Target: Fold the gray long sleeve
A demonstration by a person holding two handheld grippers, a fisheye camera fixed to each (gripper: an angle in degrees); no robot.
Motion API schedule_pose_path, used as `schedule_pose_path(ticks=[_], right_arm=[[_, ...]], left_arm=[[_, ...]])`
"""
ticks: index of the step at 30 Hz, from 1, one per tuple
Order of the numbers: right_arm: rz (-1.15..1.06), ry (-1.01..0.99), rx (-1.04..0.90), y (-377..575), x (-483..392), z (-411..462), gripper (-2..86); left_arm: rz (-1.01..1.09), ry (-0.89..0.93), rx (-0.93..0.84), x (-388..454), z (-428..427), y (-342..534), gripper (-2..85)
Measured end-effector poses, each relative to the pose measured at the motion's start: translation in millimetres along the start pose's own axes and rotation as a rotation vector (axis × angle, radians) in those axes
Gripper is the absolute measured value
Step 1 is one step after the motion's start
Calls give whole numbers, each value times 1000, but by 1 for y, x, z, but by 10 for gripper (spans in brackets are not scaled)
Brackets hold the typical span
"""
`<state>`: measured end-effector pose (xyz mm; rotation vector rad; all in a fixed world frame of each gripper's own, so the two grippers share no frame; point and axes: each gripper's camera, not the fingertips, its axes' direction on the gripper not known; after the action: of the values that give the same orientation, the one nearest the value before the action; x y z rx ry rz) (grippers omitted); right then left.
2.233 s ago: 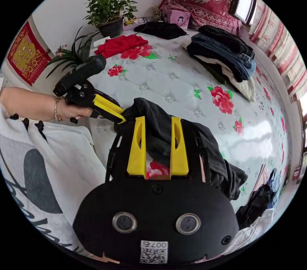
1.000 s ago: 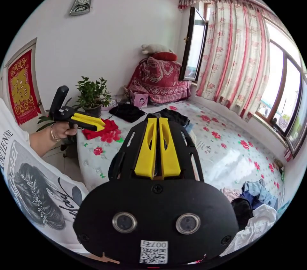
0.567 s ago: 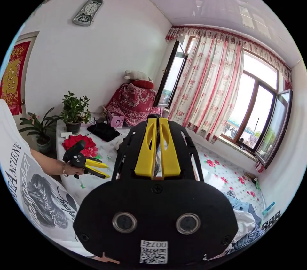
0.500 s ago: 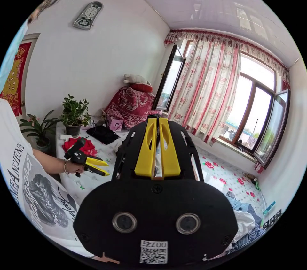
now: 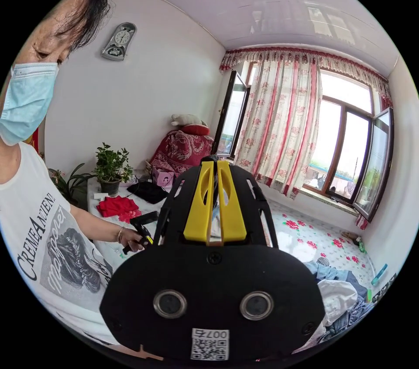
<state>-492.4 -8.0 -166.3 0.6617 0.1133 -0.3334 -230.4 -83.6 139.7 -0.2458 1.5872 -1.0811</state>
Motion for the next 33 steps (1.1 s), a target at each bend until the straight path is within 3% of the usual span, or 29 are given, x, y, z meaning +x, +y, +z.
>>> schedule_pose_path(ticks=[9,15,20,25,29,33], right_arm=[[108,156,-88,26,38,-40,-2],[101,194,-15,12,32,-69,-2],[66,187,13,-21,51,-53,-2],[97,148,-110,-46,124,57,0],[148,163,-254,-42,195,199,8],[298,178,-560,36,250,332,33]], left_arm=[[151,-371,366,136,-149,41,-9],[397,-507,472,258,-187,60,-9],[446,-594,550,287,-199,44,-9],[343,-789,517,230,-193,-33,-6],[25,-890,498,80,-192,-135,21],[-299,-1048,413,-53,-169,-137,51]])
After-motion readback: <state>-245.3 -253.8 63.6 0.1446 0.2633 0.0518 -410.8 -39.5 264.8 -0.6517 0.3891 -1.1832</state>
